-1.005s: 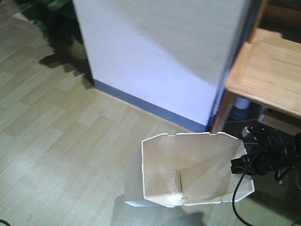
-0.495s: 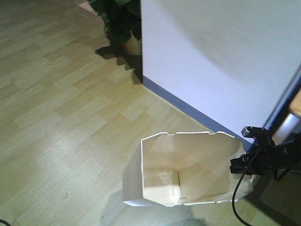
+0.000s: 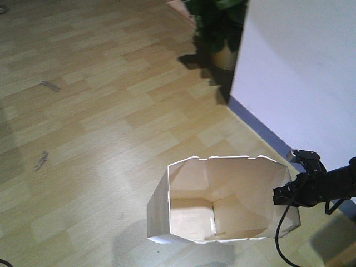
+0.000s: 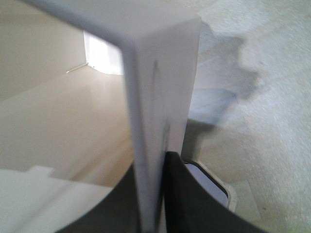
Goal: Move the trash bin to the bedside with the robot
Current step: 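Hold the bin with the right gripper while the base turns toward the bed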
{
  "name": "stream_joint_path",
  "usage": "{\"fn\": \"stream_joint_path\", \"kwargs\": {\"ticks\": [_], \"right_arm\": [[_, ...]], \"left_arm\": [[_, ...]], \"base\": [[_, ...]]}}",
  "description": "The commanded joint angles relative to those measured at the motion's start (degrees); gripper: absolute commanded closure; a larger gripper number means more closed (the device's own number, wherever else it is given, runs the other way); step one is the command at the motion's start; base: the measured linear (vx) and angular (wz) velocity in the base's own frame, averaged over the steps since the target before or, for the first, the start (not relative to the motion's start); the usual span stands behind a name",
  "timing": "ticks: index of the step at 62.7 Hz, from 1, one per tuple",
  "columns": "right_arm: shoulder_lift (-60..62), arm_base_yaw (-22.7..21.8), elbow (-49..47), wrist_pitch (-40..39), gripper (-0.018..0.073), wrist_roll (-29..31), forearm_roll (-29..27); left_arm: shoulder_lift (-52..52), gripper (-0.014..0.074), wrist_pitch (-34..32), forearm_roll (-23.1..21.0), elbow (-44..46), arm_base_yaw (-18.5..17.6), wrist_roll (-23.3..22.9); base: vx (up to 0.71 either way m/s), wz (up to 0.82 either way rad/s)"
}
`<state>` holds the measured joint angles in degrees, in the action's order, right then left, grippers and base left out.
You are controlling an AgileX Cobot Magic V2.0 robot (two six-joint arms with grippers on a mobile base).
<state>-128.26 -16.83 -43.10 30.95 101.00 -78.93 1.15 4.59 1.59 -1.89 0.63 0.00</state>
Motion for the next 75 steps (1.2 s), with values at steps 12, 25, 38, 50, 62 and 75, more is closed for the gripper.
{"fn": "stream_joint_path", "kwargs": {"ticks": [12, 25, 38, 50, 62, 75], "right_arm": [[3.81, -0.06, -0.50, 13.91, 0.0564, -0.05, -2.26], [3.81, -0.06, -0.50, 13.91, 0.0564, -0.05, -2.26], [3.81, -0.06, -0.50, 13.91, 0.0564, -0.05, -2.26], [3.81, -0.06, -0.50, 13.91, 0.0564, -0.05, -2.26], [3.81, -0.06, -0.50, 13.91, 0.0564, -0.05, -2.26], [3.81, -0.06, -0.50, 13.91, 0.0564, -0.05, -2.26]], "left_arm": [[0.43, 0.0603, -4.25, -0.54, -0.67, -0.36, -0.79], [0.43, 0.0603, -4.25, -0.54, -0.67, -0.36, -0.79], [0.43, 0.0603, -4.25, -0.54, -0.67, -0.36, -0.79], [0.43, 0.0603, -4.25, -0.54, -0.67, -0.36, -0.79], [0.43, 0.0603, -4.25, -0.54, -0.67, -0.36, -0.79], [0.43, 0.0603, -4.25, -0.54, -0.67, -0.36, -0.79]], "base": [[0.06, 0.63], [0.06, 0.63], [0.05, 0.50], [0.08, 0.25], [0.12, 0.15], [0.18, 0.08]]}}
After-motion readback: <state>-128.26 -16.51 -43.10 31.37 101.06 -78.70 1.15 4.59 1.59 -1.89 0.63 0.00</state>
